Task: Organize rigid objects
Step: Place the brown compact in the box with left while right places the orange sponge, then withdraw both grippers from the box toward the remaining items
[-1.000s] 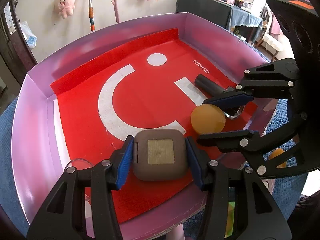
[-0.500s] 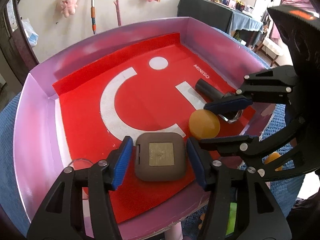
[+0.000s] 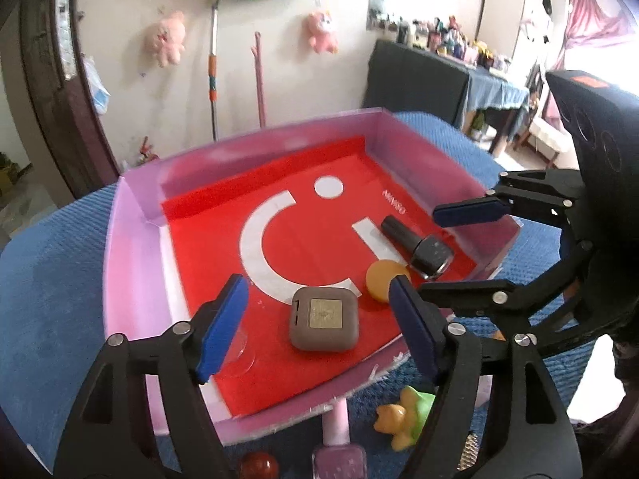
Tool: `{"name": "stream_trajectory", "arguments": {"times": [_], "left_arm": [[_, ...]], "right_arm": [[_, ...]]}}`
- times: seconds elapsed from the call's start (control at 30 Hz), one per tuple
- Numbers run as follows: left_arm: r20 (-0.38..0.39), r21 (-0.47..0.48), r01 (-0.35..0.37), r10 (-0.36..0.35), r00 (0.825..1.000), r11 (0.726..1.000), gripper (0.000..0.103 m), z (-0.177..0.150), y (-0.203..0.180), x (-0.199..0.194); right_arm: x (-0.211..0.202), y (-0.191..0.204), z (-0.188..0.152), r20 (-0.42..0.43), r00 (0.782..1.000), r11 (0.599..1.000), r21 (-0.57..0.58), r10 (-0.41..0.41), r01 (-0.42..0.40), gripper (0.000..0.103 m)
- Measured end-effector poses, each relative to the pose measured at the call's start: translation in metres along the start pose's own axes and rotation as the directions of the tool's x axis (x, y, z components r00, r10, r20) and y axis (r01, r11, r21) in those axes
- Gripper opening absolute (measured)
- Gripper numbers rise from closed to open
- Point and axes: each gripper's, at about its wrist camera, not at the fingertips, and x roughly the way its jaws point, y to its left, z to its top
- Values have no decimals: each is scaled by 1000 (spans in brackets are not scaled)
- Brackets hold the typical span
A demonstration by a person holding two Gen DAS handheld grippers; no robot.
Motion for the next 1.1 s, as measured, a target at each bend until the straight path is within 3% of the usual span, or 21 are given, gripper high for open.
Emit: {"name": "stream_trajectory", "arguments": {"times": [0.13,0.23,0.3,0.5,0.6,0.9,1.03,1.1], "left_arm": [[55,-17,-19,20,998,1000,76,-3,-2,-24],[97,-35,-45,49,994,998,86,-9,-6,-45],[134,-45,-45,51,990,998,87,-15,-9,-60],[247,-62,-77,90,965,995,91,-36,-26,-104],[315,-100,-93,120,941,991,99,-51,-32,-122],[399,-211,-157,232,887,965,100,-107,-50,-146],[400,-225,-157,239,885,961,100,-129,-58,-147],[390,-233,-162,245,887,959,100,-140,-61,-145]], "right_arm": [[-32,10,-2,64,998,1000,11,-29,28,81],[-55,20,-6,109,993,998,20,-53,51,87],[-72,29,-11,144,987,997,27,-69,66,91],[-112,54,-25,233,964,992,57,-126,116,100],[-130,70,-37,284,942,984,71,-176,162,102],[-168,107,-94,406,865,952,208,-295,226,103],[-171,110,-118,435,834,931,284,-339,230,103],[-167,110,-126,430,831,923,306,-353,234,103]]}}
